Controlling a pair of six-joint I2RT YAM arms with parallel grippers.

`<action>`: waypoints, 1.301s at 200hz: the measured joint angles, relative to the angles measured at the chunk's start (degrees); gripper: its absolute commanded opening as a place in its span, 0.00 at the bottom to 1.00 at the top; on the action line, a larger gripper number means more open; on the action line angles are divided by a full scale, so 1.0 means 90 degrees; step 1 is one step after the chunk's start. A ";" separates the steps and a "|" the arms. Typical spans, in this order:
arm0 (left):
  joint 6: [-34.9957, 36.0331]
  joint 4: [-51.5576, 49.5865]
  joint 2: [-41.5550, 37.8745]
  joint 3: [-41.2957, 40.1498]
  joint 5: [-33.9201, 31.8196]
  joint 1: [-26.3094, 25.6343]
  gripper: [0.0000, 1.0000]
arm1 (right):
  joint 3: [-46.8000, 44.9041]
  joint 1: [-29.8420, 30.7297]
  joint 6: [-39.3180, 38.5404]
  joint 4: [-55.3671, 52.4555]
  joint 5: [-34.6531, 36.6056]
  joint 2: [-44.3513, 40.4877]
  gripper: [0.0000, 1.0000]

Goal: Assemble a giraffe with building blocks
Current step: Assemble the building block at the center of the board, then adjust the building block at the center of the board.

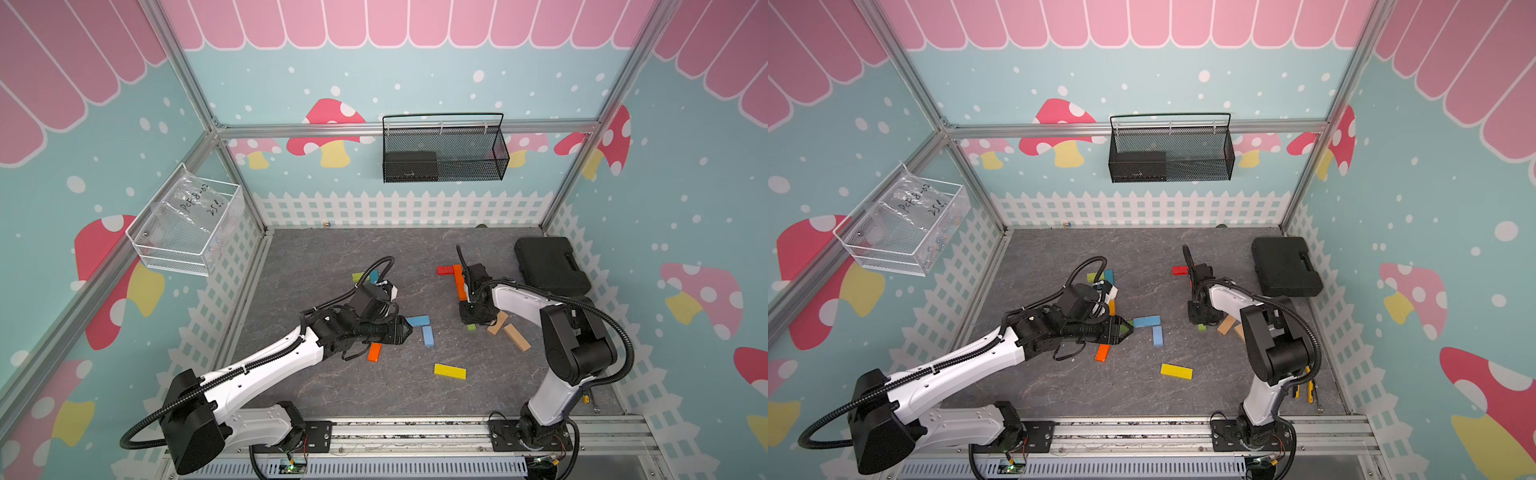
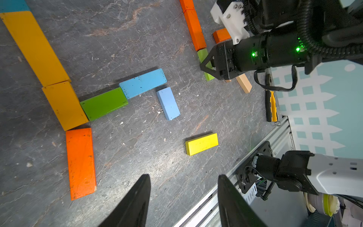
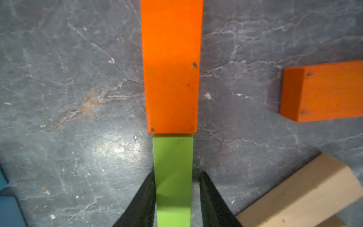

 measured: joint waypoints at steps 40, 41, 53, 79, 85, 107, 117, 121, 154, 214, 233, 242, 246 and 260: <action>0.0000 -0.0002 0.0000 0.0000 0.0000 0.0000 0.58 | 0.0005 -0.0007 0.0010 0.0010 -0.0022 0.0000 0.55; -0.0002 -0.0002 0.0000 0.0000 0.0000 0.0000 0.58 | 0.0005 -0.0005 0.0012 0.0010 -0.0027 0.0000 0.55; -0.0002 -0.0002 0.0000 0.0000 0.0000 0.0000 0.58 | 0.0007 -0.0005 0.0007 -0.0010 -0.0024 -0.0002 0.59; -0.0002 -0.0002 0.0000 0.0000 0.0002 0.0000 0.58 | 0.0097 -0.0005 -0.0002 -0.0228 -0.0012 -0.0095 0.64; -0.0002 -0.0002 0.0000 0.0000 0.0002 0.0000 0.58 | 0.0163 -0.0005 0.0002 -0.0325 0.0005 -0.0158 0.64; 0.0000 -0.0002 0.0005 0.0000 0.0005 0.0000 0.58 | 0.0505 -0.0032 0.0012 -0.0602 0.0087 -0.0544 0.64; 0.0000 0.0000 0.0024 0.0002 0.0012 0.0000 0.58 | 0.0690 -0.0087 0.0012 -0.0702 0.0124 -0.0780 0.63; 0.0000 -0.0002 0.0034 0.0005 0.0015 0.0000 0.58 | 0.0770 -0.0119 0.0010 -0.0733 0.0136 -0.0869 0.63; 0.0000 0.0000 0.0141 0.0046 0.0049 0.0000 0.58 | 0.1239 -0.0335 -0.0017 -0.0828 0.0163 -0.1175 0.57; -0.0002 0.0005 0.0143 0.0049 0.0056 0.0000 0.58 | 0.0374 -0.0117 -0.0165 -0.0918 -0.0372 -0.0838 0.57; -0.0002 0.0005 0.0143 0.0049 0.0070 0.0000 0.58 | 0.0075 -0.0090 -0.0165 -0.0920 -0.0452 -0.0838 0.57; -0.0002 0.0005 0.0143 0.0049 0.0073 0.0000 0.58 | -0.0041 -0.0087 -0.0165 -0.0906 -0.0488 -0.0838 0.56; -0.0002 0.0005 0.0146 0.0049 0.0073 0.0000 0.58 | -0.0085 -0.0087 -0.0163 -0.0903 -0.0508 -0.0835 0.55; -0.0002 0.0007 0.0170 0.0049 0.0075 0.0000 0.58 | -0.0177 -0.0087 -0.0158 -0.0867 -0.0576 -0.0794 0.53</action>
